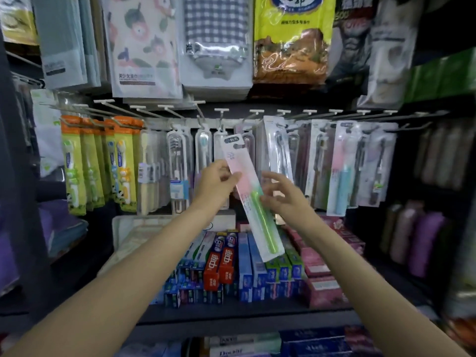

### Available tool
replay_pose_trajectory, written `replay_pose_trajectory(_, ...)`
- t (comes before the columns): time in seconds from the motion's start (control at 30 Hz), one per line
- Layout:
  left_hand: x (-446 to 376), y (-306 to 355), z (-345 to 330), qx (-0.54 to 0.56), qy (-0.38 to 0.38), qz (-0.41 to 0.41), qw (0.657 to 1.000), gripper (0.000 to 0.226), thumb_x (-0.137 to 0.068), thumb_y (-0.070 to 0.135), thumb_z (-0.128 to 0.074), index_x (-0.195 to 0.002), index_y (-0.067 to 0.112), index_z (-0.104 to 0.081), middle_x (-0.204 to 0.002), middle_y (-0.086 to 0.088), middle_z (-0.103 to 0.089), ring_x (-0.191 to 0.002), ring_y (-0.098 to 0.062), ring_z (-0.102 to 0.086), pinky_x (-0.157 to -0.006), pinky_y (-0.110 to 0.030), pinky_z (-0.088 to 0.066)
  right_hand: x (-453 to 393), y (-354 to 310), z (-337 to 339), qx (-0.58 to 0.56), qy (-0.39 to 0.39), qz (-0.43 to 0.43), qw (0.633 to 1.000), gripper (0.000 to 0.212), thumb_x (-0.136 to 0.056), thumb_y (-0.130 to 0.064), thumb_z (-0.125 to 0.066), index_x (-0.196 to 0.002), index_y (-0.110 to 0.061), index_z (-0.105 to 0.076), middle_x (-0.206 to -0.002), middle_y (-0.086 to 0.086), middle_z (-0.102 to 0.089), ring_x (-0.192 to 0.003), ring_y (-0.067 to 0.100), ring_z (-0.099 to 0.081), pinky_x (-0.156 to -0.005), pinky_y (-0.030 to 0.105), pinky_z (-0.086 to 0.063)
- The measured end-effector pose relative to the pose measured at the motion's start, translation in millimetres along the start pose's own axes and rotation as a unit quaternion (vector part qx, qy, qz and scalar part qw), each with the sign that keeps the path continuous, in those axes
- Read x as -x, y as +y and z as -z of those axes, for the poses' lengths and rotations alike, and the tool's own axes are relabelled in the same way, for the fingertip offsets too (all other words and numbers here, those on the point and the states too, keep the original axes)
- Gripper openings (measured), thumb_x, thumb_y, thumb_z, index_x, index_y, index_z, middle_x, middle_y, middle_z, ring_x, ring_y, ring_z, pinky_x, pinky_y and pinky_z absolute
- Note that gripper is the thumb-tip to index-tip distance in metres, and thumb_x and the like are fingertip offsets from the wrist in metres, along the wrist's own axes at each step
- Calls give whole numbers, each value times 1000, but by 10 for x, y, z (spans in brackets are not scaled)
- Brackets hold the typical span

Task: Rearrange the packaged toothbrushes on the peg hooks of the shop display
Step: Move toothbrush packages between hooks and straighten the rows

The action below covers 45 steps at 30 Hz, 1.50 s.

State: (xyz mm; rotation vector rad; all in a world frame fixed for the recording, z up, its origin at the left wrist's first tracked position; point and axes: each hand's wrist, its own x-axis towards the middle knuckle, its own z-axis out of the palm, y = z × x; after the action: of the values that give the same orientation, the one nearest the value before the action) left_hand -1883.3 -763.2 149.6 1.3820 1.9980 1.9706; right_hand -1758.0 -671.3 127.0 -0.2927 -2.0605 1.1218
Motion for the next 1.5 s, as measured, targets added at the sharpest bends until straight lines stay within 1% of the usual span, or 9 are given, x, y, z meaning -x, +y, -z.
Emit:
replay_pose_trajectory(0.2,100,390,-690,6,-23,-53,998,14,-89,15,-59,-101,10,-53,-92,-4,-66,-79,-14,-63,-73,-26,-51,95,2,524,199,79,76,974,80,-79,-13,-70,-144,-19,-23,-142,5,-35,-126,21,-41,-104,29,-33)
replay_pose_trajectory(0.33,26,339,-842,-184,-23,-122,975,20,-90,18,-57,-109,17,-53,-115,-2,-53,-111,-19,-49,-91,-26,-38,157,156,1003,231,148,17,961,74,-85,-5,-61,-145,-17,-20,-143,10,-30,-111,21,-46,-76,1,-35)
replay_pose_trajectory(0.4,-13,271,-863,-256,-18,-90,962,30,-90,18,-56,-119,19,-52,-133,-8,-39,-127,-28,-34,-102,-33,-28,169,297,1208,250,161,-10,955,72,-86,-2,-58,-145,-17,-21,-141,14,-30,-109,26,-46,-64,10,-33)
replay_pose_trajectory(0.57,-18,218,-991,-303,-18,-29,953,44,-93,15,-52,-134,28,-43,-150,-14,-12,-134,-40,-21,-103,-39,-29,24,538,1509,273,178,-35,945,70,-86,0,-57,-145,-14,-22,-136,20,-31,-99,28,-46,-75,22,-31)
replay_pose_trajectory(0.8,-14,147,-1203,-311,-20,-27,950,58,-90,0,-49,-140,28,-36,-148,-16,-13,-118,-34,-45,-95,-34,-42,-362,478,1708,282,165,-17,945,72,-87,-4,-59,-147,-15,-19,-137,19,-29,-110,34,-47,-92,33,-38)
replay_pose_trajectory(1.07,-25,88,-1229,-325,-5,-36,945,59,-92,-1,-44,-141,28,-32,-131,-11,-29,-59,-10,-42,-58,-22,-38,-519,523,1598,181,184,-41,965,67,-91,-5,-53,-147,-13,-17,-142,18,-22,-100,25,-44,-81,25,-34)
replay_pose_trajectory(1.23,-30,24,-1241,-325,9,-52,944,58,-91,-1,-46,-140,27,-33,-126,-9,-31,-66,-14,-47,-63,-23,-42,-496,612,1666,169,200,-53,964,65,-89,-9,-58,-144,-16,-24,-140,18,-25,-96,28,-47,-80,28,-39)
replay_pose_trajectory(1.33,26,-24,-1261,-318,22,-82,944,57,-91,0,-45,-140,27,-35,-129,-9,-31,-81,-17,-49,-72,-23,-41,-449,693,1652,232,233,-47,943,66,-86,-20,-64,-140,-12,-27,-138,20,-25,-120,38,-37,-97,40,-37)
replay_pose_trajectory(1.5,42,-137,-1074,-294,111,-140,939,50,-91,3,-46,-136,24,-42,-134,-10,-33,-110,-21,-45,-96,-36,-42,-409,498,1457,345,222,120,904,39,-87,-10,-59,-124,-3,-48,-127,20,-37,-118,34,-34,-97,39,-36)
